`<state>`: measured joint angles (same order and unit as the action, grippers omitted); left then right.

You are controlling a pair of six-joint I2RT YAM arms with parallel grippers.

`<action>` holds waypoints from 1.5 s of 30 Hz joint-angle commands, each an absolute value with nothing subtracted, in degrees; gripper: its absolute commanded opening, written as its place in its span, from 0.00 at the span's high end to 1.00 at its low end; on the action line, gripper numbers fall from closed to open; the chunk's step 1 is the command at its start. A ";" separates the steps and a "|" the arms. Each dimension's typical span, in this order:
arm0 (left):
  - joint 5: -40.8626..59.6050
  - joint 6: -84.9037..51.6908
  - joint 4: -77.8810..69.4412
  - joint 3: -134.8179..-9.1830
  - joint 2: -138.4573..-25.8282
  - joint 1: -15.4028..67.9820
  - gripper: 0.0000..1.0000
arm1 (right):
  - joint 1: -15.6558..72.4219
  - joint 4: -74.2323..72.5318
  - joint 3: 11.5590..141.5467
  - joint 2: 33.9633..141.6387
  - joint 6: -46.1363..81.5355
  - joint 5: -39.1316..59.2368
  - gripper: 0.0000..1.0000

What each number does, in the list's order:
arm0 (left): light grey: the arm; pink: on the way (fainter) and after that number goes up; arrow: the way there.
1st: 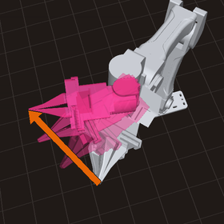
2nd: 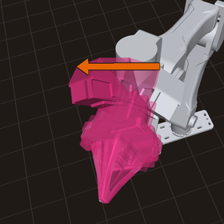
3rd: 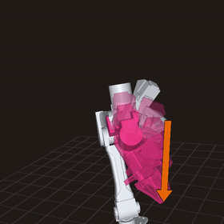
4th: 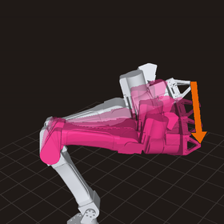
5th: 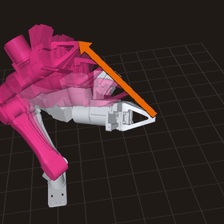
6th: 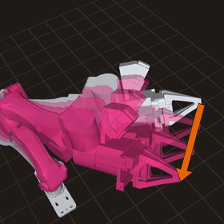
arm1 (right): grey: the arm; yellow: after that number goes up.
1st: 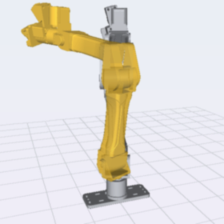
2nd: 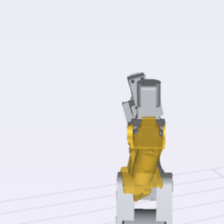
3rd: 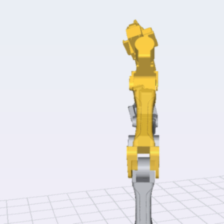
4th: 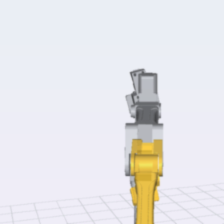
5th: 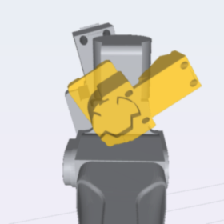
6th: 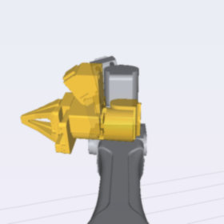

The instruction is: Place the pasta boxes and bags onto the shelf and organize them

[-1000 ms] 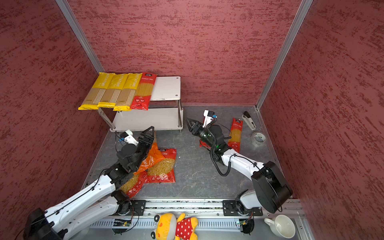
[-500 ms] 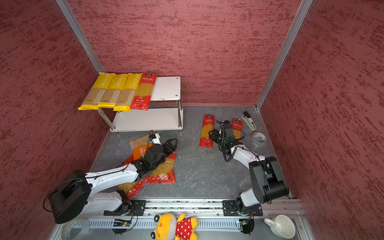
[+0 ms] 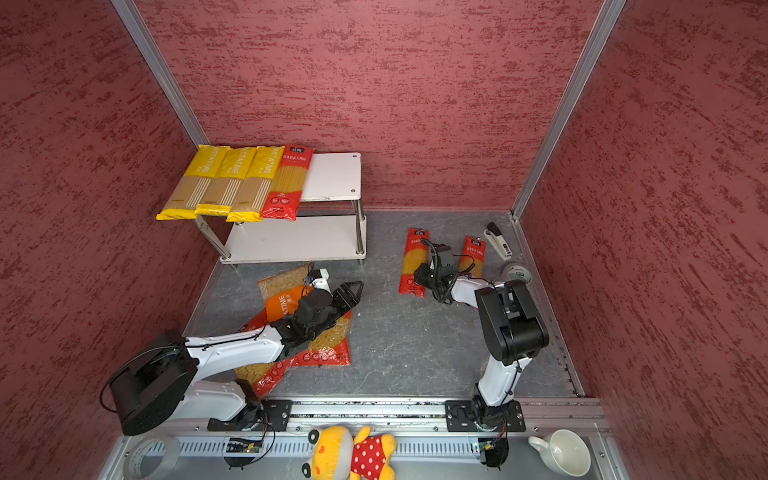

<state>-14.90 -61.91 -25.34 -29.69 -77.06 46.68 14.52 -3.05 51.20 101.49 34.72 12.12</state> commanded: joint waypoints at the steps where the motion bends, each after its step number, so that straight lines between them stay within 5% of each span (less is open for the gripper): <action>1: -15.03 -60.66 -26.54 -29.77 -76.29 46.75 0.25 | 14.50 -1.79 50.21 102.30 34.05 14.39 0.62; 14: -14.25 -60.52 -26.84 -30.13 -77.88 46.66 0.25 | 15.30 -2.40 42.64 99.36 33.98 15.39 0.93; 26: -9.78 -58.86 -30.65 -32.77 -84.95 46.80 0.25 | 24.04 3.50 35.76 89.72 37.58 16.17 0.95; 30: -7.87 -58.14 -30.94 -34.49 -87.95 46.97 0.26 | 26.61 5.03 33.36 85.28 39.22 17.96 0.90; 36: -5.27 -54.22 -25.87 -38.96 -92.17 47.59 0.26 | 19.06 6.37 36.50 80.12 34.70 28.28 0.64; 45: -2.61 -51.04 -21.90 -42.18 -98.13 48.31 0.30 | 14.24 -1.99 37.88 89.65 34.78 28.29 0.55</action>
<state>-4.32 -53.19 -24.34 -41.36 -96.03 48.21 14.46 1.76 37.17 87.70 35.11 26.35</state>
